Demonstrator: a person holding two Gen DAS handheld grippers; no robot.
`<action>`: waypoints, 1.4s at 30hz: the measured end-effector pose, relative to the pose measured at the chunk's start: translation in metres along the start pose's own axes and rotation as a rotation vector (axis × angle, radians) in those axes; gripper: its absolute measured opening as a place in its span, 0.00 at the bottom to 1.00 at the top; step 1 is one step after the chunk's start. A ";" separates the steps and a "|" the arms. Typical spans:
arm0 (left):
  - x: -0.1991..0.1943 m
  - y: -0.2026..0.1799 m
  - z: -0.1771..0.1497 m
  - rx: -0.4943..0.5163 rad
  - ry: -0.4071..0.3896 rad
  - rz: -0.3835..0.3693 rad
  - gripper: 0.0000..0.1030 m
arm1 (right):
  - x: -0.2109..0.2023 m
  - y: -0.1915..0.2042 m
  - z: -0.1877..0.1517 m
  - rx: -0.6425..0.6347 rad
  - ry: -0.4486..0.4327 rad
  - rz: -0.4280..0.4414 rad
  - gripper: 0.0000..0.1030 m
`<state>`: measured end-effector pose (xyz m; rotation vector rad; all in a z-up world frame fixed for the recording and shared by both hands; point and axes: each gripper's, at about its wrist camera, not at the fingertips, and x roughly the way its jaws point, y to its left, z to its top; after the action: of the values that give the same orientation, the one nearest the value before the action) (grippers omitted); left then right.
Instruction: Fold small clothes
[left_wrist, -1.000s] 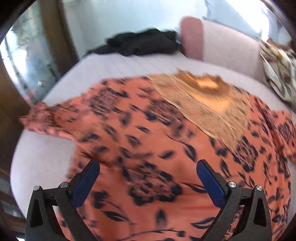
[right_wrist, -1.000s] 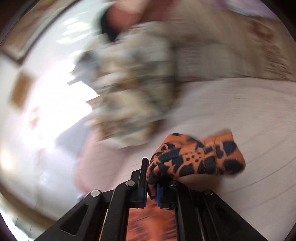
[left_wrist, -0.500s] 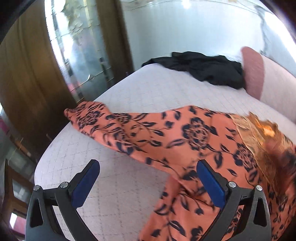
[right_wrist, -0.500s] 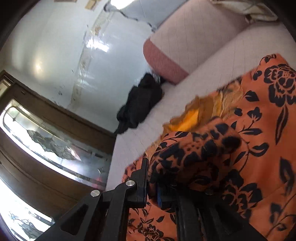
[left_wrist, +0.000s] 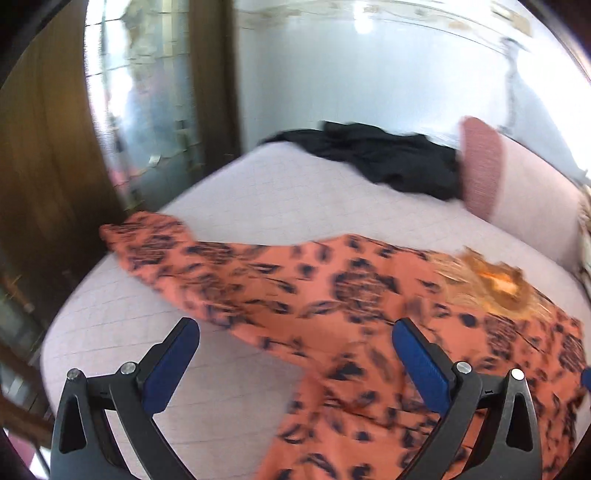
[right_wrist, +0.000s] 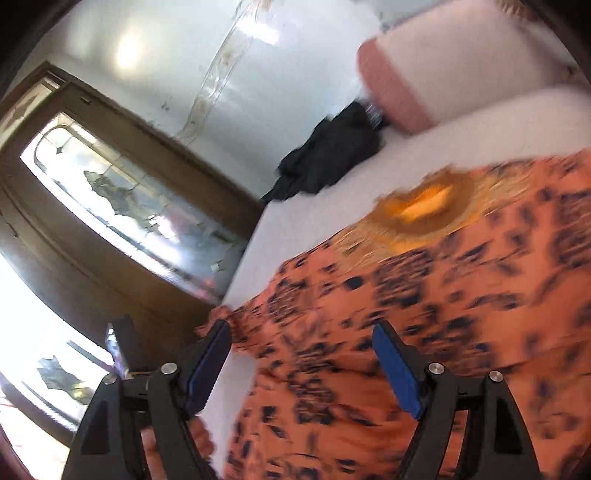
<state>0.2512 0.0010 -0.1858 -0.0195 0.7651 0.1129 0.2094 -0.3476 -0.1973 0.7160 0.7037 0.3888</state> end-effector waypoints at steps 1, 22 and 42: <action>0.003 -0.005 0.000 0.004 0.004 -0.025 1.00 | -0.015 -0.001 -0.002 -0.006 -0.030 -0.041 0.77; 0.062 -0.041 0.005 -0.028 0.201 -0.369 0.82 | -0.048 -0.189 0.032 0.482 0.015 -0.242 0.21; 0.050 -0.070 0.001 0.134 0.111 -0.373 0.07 | -0.048 -0.174 0.030 0.440 -0.007 -0.286 0.21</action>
<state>0.2952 -0.0635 -0.2211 -0.0407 0.8666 -0.2963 0.2127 -0.5093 -0.2829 1.0131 0.8837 -0.0361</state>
